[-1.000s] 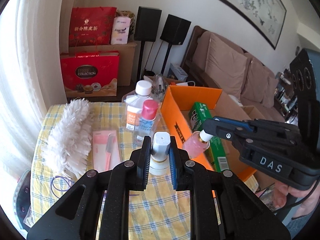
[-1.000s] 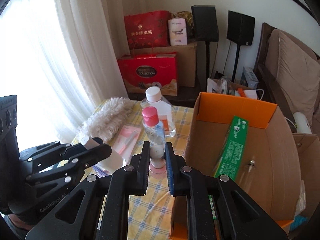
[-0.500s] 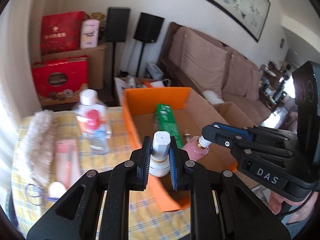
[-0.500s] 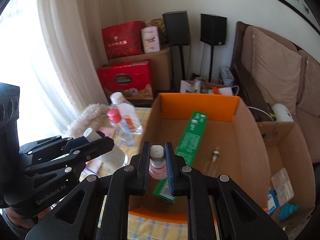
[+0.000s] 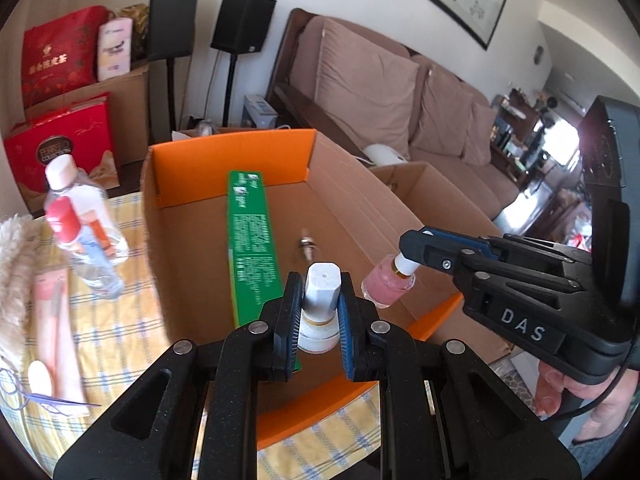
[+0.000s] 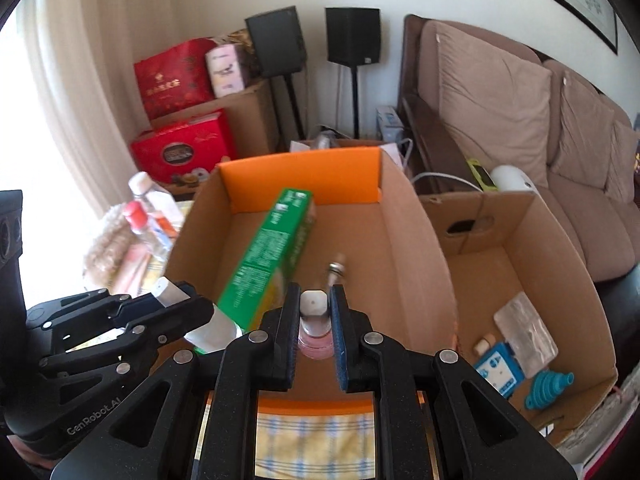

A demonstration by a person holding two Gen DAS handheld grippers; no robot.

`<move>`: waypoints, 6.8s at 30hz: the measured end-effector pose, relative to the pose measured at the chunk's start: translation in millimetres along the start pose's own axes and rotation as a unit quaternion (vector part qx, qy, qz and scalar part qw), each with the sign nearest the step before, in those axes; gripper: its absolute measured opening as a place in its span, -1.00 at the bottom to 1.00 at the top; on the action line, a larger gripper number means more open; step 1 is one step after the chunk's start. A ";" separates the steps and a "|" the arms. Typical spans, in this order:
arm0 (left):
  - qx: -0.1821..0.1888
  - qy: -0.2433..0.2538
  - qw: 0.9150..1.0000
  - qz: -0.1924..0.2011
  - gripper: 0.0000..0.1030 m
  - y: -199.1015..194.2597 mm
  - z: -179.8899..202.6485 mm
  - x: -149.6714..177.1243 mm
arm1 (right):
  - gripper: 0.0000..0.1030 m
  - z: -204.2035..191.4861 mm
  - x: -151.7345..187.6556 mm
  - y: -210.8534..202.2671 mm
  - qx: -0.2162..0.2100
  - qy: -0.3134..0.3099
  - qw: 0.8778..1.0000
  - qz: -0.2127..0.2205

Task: Organize objects

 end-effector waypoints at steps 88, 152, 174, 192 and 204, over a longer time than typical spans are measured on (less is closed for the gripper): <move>-0.209 -0.168 0.963 0.019 0.77 -120.9 -276.6 103.5 | 0.21 -209.4 6.1 55.3 -0.137 -0.107 0.985 -0.003; -0.100 -0.305 0.947 0.028 -0.95 -194.2 -365.2 159.7 | -0.18 -317.4 56.7 131.3 -0.218 -0.231 0.943 -0.097; -0.094 -0.310 0.946 0.000 -0.95 -185.6 -378.0 173.4 | -0.36 -374.9 59.7 151.0 -0.241 -0.269 0.927 -0.102; -0.083 -0.319 0.944 -0.005 -0.95 -176.5 -380.0 174.2 | -0.90 -404.2 60.5 181.0 -0.254 -0.282 0.915 -0.135; -0.058 -0.316 0.947 -0.001 -0.95 -176.4 -369.8 163.7 | -0.96 -371.4 31.9 137.7 -0.322 -0.209 0.919 -0.087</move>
Point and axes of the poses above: each gripper's, at about its wrist camera, not at the fingertips, and y roughly the way its jaws point, z to its right, x to its underside, the point moved 1 cm from there along y, roughly the way its jaws point, and after that the axes turned 2 degrees about -x, right-handed, at the moved point
